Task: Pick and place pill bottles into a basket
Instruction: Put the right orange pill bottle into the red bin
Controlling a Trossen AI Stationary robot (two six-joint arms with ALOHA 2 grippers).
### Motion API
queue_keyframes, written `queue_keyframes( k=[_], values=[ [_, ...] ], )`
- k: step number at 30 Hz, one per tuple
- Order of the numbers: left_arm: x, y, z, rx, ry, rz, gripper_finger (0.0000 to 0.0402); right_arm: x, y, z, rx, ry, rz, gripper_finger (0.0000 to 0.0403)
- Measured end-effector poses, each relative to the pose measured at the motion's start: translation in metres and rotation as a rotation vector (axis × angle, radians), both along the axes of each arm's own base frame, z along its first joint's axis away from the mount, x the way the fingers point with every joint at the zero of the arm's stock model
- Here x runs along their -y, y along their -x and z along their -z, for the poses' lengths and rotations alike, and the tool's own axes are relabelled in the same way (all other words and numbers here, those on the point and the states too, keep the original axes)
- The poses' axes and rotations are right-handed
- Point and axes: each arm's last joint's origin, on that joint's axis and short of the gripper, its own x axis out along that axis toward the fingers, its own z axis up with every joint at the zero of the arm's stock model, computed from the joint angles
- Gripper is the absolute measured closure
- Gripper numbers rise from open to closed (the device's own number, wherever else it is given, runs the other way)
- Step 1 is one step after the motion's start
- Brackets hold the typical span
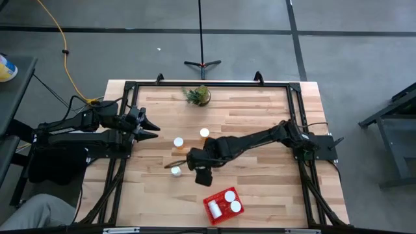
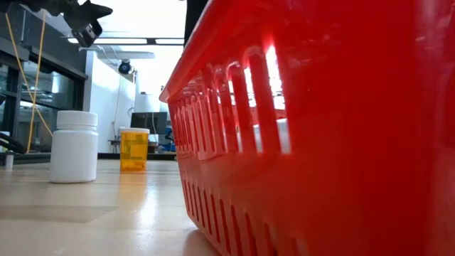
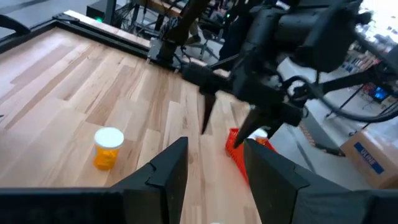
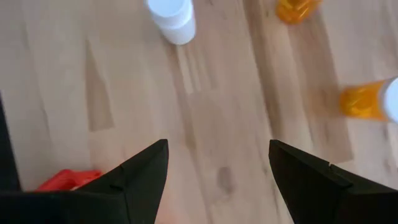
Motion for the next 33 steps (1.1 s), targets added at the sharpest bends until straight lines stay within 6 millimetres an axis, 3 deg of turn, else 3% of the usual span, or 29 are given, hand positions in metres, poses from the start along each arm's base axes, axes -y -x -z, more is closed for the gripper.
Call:
queue_keyframes(
  k=[18,33],
  values=[
    [0.001,-0.002,-0.014,0.129,0.082,0.044,0.0211,0.103,-0.008,0.002,-0.069,0.031,0.063,0.0135],
    [0.001,-0.002,-0.014,0.119,0.122,0.038,0.0211,0.155,-0.014,0.003,-0.005,0.009,0.109,0.0115]
  ],
)
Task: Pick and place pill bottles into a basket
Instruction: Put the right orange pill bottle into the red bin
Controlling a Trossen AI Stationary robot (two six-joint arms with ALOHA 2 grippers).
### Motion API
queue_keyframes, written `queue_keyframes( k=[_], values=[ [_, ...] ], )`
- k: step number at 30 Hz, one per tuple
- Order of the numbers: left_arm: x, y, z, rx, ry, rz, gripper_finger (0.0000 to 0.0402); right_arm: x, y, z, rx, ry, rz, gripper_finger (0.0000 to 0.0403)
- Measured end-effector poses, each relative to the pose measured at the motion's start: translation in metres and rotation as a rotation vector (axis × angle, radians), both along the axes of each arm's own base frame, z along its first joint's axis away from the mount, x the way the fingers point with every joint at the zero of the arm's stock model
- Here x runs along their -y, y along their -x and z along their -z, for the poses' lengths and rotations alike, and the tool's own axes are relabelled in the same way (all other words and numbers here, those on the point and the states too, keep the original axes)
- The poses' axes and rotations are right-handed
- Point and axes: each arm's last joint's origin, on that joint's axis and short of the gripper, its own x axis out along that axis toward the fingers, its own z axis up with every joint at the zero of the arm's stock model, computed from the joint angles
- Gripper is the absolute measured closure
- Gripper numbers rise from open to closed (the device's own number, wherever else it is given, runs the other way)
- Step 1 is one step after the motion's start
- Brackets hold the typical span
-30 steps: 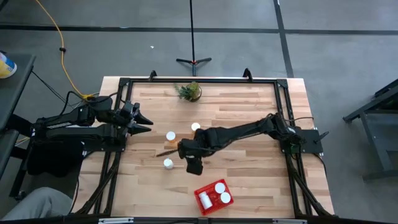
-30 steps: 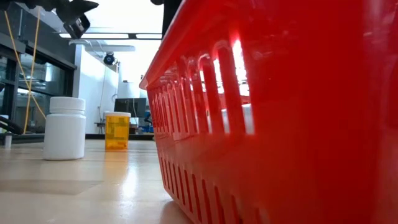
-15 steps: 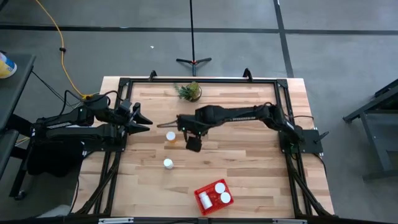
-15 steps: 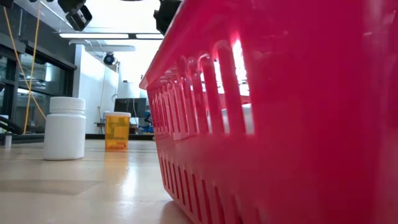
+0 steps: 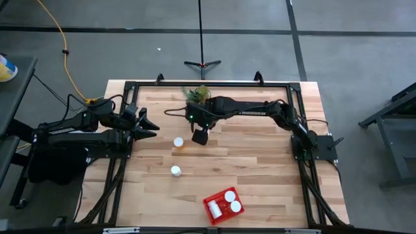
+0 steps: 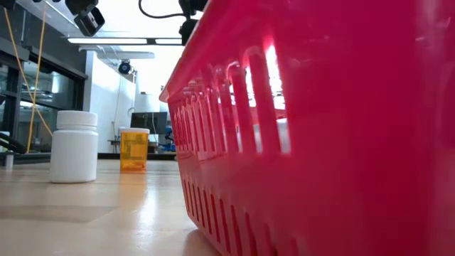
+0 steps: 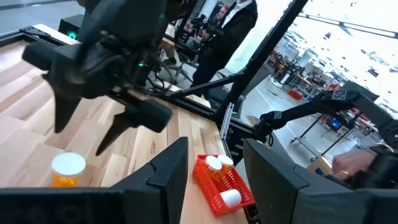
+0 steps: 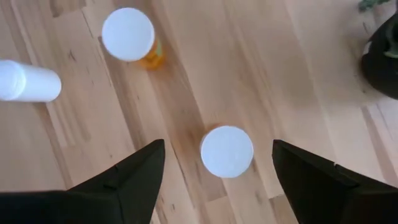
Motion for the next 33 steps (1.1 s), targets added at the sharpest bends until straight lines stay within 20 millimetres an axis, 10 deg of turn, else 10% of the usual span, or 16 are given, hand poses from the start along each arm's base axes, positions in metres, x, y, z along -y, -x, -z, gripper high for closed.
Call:
queue_keyframes(
  k=[33],
  values=[
    [0.0,0.0,0.001,-0.01,0.004,0.003,0.0211,0.01,-0.012,0.071,-0.208,-0.105,0.071,0.0086]
  ],
)
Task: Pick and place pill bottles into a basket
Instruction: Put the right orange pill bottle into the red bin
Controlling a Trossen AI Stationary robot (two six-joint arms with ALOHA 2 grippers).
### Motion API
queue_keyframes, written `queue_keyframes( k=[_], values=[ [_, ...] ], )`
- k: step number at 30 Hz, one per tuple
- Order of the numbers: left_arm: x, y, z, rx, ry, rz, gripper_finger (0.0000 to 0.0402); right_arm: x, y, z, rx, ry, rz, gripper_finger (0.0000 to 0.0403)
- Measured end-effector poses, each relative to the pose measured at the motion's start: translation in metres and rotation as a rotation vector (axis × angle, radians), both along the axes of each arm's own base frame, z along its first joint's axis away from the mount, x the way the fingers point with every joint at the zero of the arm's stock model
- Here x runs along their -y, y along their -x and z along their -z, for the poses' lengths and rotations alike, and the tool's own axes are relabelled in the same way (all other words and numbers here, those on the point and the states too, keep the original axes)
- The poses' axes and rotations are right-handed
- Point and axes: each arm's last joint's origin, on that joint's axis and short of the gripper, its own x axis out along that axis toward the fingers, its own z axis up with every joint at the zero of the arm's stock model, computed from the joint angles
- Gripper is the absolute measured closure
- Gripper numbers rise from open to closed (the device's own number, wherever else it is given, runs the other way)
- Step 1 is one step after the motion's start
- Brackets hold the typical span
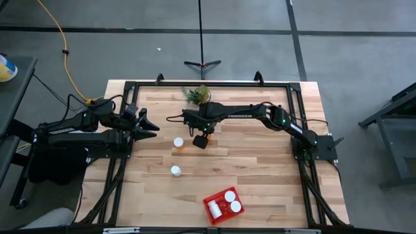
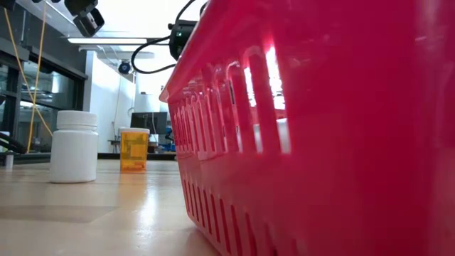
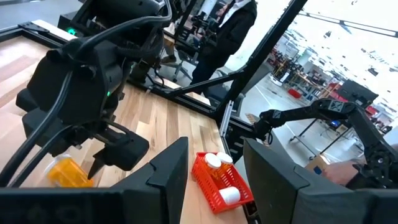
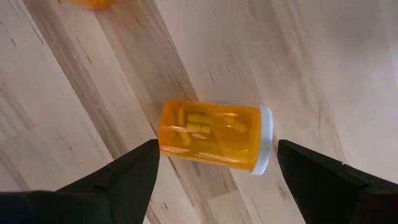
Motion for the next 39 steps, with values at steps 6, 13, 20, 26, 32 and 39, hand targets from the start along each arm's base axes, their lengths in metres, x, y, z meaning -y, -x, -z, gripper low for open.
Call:
queue_keyframes(
  k=[6,13,20,26,32,39],
  values=[
    [0.0,0.0,0.0,-0.001,0.0,0.0,0.0211,-0.001,0.0,0.0,0.004,-0.033,-0.019,0.0086],
    [0.0,0.0,0.0,-0.002,0.0,0.0,0.0211,-0.014,0.007,-0.003,-0.047,-0.046,-0.241,0.0086],
    [0.0,0.0,0.0,-0.002,-0.002,0.0,0.0211,-0.023,0.014,-0.006,-0.137,0.061,-0.498,0.0086],
    [0.0,0.0,0.0,-0.002,-0.002,0.0,0.0211,-0.021,0.015,-0.006,-0.181,0.189,-0.671,0.0086],
    [0.0,0.0,0.001,-0.009,-0.001,0.0,0.0211,-0.02,0.015,-0.007,-0.222,0.266,-0.848,0.0086],
    [0.0,0.0,0.001,-0.01,-0.002,-0.008,0.0211,-0.029,0.012,-0.007,-0.212,0.312,-0.977,0.0086]
  ],
)
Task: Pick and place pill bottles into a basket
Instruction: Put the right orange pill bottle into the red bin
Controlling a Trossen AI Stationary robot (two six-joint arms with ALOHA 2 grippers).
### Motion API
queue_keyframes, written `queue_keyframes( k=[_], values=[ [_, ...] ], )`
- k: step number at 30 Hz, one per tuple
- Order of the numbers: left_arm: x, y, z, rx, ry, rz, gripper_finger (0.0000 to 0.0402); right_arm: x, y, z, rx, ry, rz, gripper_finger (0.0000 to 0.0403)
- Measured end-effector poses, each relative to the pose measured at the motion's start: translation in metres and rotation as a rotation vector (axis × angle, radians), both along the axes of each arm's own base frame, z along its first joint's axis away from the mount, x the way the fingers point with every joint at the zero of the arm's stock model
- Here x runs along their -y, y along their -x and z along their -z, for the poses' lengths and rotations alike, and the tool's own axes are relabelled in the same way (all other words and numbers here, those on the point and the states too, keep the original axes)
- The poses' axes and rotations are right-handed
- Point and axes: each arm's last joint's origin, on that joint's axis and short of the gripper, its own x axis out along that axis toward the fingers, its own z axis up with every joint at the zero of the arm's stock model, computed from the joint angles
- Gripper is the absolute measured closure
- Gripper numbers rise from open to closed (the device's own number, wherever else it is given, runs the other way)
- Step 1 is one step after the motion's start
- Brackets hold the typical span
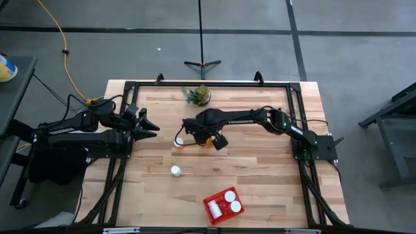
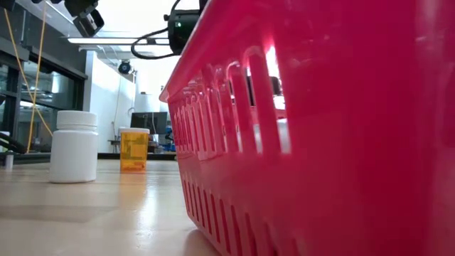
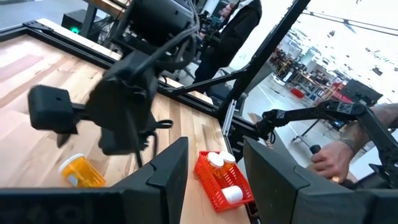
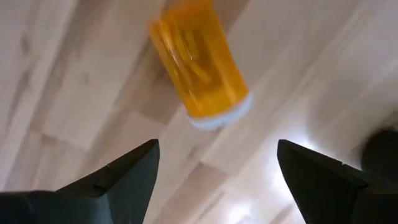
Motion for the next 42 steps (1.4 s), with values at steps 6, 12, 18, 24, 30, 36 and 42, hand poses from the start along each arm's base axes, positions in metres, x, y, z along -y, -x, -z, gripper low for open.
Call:
queue_keyframes(
  k=[6,12,18,24,30,36,42],
  values=[
    [0.0,0.0,0.0,-0.001,0.0,-0.003,0.0211,-0.015,-0.007,0.0,0.065,0.002,-0.059,0.0086],
    [0.0,0.0,0.001,-0.008,-0.004,-0.006,0.0211,-0.018,-0.013,0.0,0.118,0.007,-0.066,0.0086],
    [0.0,0.0,0.002,-0.024,-0.004,-0.005,0.0211,-0.017,-0.016,0.005,0.124,0.023,-0.049,0.0086],
    [0.0,0.0,0.003,-0.022,-0.02,-0.003,0.0211,-0.018,-0.016,0.01,0.111,0.007,-0.04,0.0086],
    [0.0,0.0,0.003,-0.021,-0.025,-0.003,0.0211,-0.012,-0.016,0.013,0.11,-0.017,-0.003,0.0086],
    [0.0,0.0,0.003,-0.021,-0.029,-0.002,0.0211,-0.011,-0.017,0.034,0.034,-0.021,0.001,0.0086],
    [0.0,0.0,0.003,-0.022,-0.023,-0.002,0.0211,-0.012,-0.016,0.045,-0.006,-0.048,0.001,0.0086]
  ],
)
